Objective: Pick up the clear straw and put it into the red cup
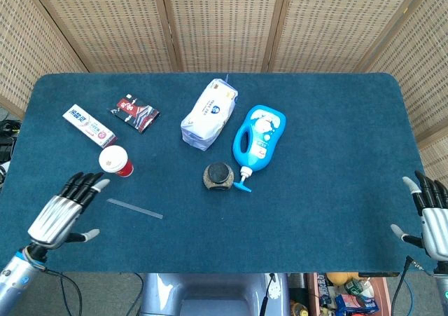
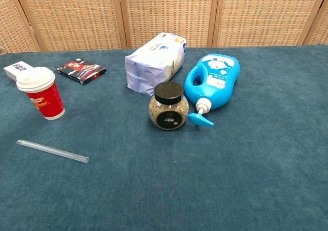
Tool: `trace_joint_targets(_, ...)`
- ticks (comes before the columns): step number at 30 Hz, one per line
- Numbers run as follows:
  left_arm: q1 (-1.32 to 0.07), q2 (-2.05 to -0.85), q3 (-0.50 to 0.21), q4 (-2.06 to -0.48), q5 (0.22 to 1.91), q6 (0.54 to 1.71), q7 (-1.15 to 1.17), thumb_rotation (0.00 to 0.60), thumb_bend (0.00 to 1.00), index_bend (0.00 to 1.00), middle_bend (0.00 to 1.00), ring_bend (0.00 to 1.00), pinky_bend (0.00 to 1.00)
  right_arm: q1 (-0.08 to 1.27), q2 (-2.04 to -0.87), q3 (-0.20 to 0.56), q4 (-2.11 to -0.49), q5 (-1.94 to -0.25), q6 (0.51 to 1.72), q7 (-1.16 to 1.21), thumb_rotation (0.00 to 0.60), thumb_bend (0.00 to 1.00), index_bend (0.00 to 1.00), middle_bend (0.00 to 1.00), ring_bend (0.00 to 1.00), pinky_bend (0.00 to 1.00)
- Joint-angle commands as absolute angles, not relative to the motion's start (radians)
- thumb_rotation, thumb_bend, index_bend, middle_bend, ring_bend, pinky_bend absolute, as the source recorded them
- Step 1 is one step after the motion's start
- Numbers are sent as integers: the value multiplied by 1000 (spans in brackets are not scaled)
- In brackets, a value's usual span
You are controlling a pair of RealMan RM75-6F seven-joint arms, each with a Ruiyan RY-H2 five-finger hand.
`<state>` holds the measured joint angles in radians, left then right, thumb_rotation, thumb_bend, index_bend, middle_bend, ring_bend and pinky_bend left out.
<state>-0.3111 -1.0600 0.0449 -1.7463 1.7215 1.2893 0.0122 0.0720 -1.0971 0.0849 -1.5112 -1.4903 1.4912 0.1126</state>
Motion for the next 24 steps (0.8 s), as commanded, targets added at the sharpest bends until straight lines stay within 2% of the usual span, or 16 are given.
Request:
trace_joint_targets(1, -450, -1123, 28, -1715, 1739, 1108, -74, 600, 66, 215, 0, 0, 0, 74, -1099, 84, -1511, -1487, 1486, 109, 600, 0, 0, 0, 0, 0)
trace_joint_targets(4, -487, -1162, 14, -1693, 1709, 1045, -45, 600, 66, 341, 0, 0, 0, 76, -1099, 85, -1508, -1483, 1480, 110, 600, 0, 0, 0, 0, 0)
trace_joint_targets(6, -515, -1207, -4, -1675, 1661, 987, 0, 600, 110, 397, 0, 0, 0, 78, -1101, 85, -1503, -1476, 1470, 115, 600, 0, 0, 0, 0, 0)
trace_joint_targets(10, -528, -1248, -18, -1656, 1609, 962, 34, 600, 234, 442, 0, 0, 0, 79, -1101, 86, -1498, -1470, 1464, 120, 600, 0, 0, 0, 0, 0)
trace_joint_targets(14, -533, -1299, -23, -1599, 1566, 952, 61, 600, 243, 480, 0, 0, 0, 79, -1100, 86, -1496, -1466, 1459, 130, 600, 0, 0, 0, 0, 0)
trace_joint_targets(21, -542, -1352, -13, -1541, 1521, 925, 110, 600, 270, 482, 0, 0, 0, 83, -1098, 86, -1495, -1467, 1451, 142, 600, 0, 0, 0, 0, 0)
trace_joint_targets(24, -552, -1373, -9, -1519, 1504, 908, 149, 600, 278, 521, 0, 0, 0, 84, -1097, 85, -1495, -1467, 1449, 143, 600, 0, 0, 0, 0, 0)
